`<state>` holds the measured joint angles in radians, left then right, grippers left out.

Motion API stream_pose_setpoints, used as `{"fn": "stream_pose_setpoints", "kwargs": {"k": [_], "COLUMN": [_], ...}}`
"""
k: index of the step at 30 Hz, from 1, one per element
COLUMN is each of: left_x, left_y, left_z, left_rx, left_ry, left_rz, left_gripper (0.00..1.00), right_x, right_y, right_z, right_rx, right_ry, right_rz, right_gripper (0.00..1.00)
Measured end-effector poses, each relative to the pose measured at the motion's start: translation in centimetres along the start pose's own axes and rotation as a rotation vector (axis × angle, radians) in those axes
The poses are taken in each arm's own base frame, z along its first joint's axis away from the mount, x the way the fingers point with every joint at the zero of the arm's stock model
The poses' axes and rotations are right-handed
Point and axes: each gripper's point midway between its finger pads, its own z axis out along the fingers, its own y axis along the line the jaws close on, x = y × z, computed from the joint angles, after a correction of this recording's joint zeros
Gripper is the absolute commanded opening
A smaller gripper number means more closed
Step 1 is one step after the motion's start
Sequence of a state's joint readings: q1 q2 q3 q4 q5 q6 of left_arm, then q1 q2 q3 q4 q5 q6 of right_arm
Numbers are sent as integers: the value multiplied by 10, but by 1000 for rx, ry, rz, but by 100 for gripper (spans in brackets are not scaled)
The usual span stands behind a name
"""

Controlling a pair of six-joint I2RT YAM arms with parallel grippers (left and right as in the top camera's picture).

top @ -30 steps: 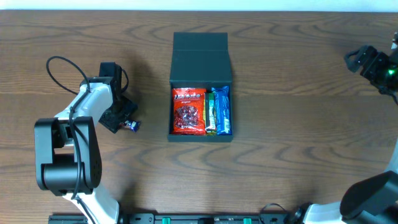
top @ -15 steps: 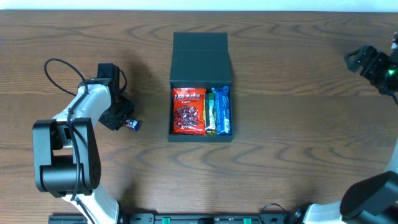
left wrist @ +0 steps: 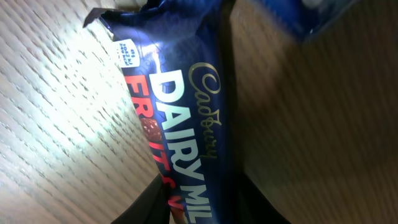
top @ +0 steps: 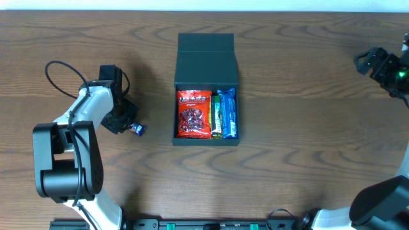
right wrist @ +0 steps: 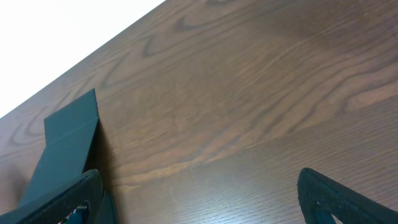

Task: Pack container
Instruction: 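Carry the Dairy Milk bar over the box and lower it in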

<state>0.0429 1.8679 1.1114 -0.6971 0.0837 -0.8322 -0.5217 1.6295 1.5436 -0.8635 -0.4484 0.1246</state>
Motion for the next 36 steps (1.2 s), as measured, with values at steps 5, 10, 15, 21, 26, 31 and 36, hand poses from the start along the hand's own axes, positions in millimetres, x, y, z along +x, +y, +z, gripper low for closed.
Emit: {"fn": "stream_pose_setpoints", "kwargs": {"k": [5, 10, 15, 21, 26, 31, 36], "left_x": [3, -3, 13, 83, 119, 143, 158], "left_y": [-10, -42, -98, -164, -168, -161, -147], "left_z": [-13, -62, -127, -178, -178, -171, -146], "left_rx": [38, 158, 300, 415, 399, 407, 361], "left_ry": [-13, -123, -272, -392, -391, -317, -179], "left_rz": [23, 117, 384, 878, 1125, 1264, 1320], "left_gripper": [6, 6, 6, 6, 6, 6, 6], "right_x": [0, 0, 0, 0, 1, 2, 2], "right_y": [0, 0, 0, 0, 0, 0, 0], "right_z": [0, 0, 0, 0, 0, 0, 0], "right_rx": [0, 0, 0, 0, 0, 1, 1], "right_ry": [0, 0, 0, 0, 2, 7, 7], "right_rz": [0, 0, 0, 0, 1, 3, -1], "right_gripper": [99, 99, 100, 99, 99, 99, 99]}}
